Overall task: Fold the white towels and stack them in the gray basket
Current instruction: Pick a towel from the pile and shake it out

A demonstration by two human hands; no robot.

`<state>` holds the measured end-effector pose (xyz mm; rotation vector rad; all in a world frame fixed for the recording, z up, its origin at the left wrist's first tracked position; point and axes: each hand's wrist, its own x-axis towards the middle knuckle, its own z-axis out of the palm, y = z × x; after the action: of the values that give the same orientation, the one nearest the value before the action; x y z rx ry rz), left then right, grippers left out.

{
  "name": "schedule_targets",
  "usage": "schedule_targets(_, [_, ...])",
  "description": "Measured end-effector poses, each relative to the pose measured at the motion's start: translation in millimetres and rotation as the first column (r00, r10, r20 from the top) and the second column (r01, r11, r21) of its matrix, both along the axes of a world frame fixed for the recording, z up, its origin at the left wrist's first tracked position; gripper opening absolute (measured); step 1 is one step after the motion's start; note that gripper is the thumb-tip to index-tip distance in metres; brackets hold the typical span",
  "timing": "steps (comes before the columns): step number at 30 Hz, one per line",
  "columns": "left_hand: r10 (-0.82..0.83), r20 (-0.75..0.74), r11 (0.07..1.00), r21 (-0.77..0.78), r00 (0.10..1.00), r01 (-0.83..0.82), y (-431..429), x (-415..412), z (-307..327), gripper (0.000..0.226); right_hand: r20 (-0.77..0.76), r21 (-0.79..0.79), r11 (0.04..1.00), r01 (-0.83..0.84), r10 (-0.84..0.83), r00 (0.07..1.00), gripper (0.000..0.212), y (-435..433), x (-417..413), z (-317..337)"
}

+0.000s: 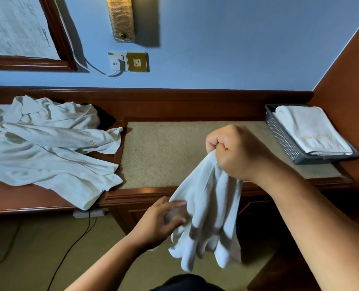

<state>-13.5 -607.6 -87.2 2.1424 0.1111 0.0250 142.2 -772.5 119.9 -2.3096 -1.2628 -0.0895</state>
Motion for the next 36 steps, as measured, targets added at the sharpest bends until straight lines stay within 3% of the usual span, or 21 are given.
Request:
schedule_targets(3, [0.011,0.183,0.994,-0.105,0.983,0.009,-15.8,18.4,38.4,0.042,-0.052,-0.174,0.980,-0.094,0.087,0.995,0.014,8.2,-6.9,-8.6])
schedule_targets(5, [0.019,0.230,0.986,-0.168,0.973,0.020,-23.8,24.9,58.7,0.034,-0.059,-0.229,0.966,-0.120,0.110,0.992,0.014,12.2,-11.3,-12.9])
schedule_targets(10, [0.156,0.344,0.915,-0.404,0.926,-0.004,-35.1,24.2,70.0,0.020,0.002,-0.234,0.968,-0.093,0.096,0.995,0.011,9.0,-10.0,-6.8])
schedule_targets(12, [0.151,0.341,0.903,-0.429,0.928,0.011,-39.3,21.4,68.1,0.019,0.010,-0.229,0.968,-0.097,0.102,0.995,0.012,7.7,-9.2,-6.7])
schedule_targets(14, [0.107,0.315,0.936,-0.351,0.943,0.011,-44.8,21.1,64.8,0.025,0.002,-0.203,0.974,-0.103,0.106,0.994,0.020,6.6,-10.1,-11.0])
schedule_targets(16, [0.030,0.278,0.993,-0.121,0.960,0.004,-46.0,24.2,51.0,0.035,-0.026,-0.200,0.977,-0.079,0.075,0.997,0.028,5.4,-9.4,-14.3])
schedule_targets(18, [-0.031,0.164,0.992,0.128,0.986,0.009,-40.4,27.1,30.1,0.039,-0.077,-0.254,0.965,-0.060,0.042,0.996,0.036,3.7,-6.1,-13.6])
schedule_targets(21, [-0.040,-0.053,0.939,0.338,0.998,0.056,-21.6,22.0,-4.8,0.029,-0.119,-0.435,0.899,-0.046,-0.007,0.993,0.049,-0.1,-0.8,-8.6])
schedule_targets(26, [0.111,-0.402,0.778,0.604,0.909,0.172,24.5,-2.0,-57.9,0.040,-0.082,-0.615,0.788,-0.040,-0.013,0.997,0.025,-7.7,6.8,-12.8])
schedule_targets(30, [0.332,-0.565,0.714,0.674,0.755,0.189,65.5,-43.4,-89.4,0.037,-0.063,-0.562,0.827,0.015,-0.061,0.996,0.019,-12.0,10.6,-10.1])
schedule_targets(33, [0.482,-0.502,0.700,0.714,0.718,0.029,79.0,-54.0,-93.2,0.031,-0.065,-0.541,0.841,-0.012,-0.027,0.998,0.021,-8.3,6.9,-11.0])
schedule_targets(36, [0.470,-0.467,0.747,0.663,0.749,-0.056,76.1,-36.5,-82.5,0.029,-0.060,-0.539,0.841,-0.051,0.022,0.998,0.021,0.1,0.4,-14.2])
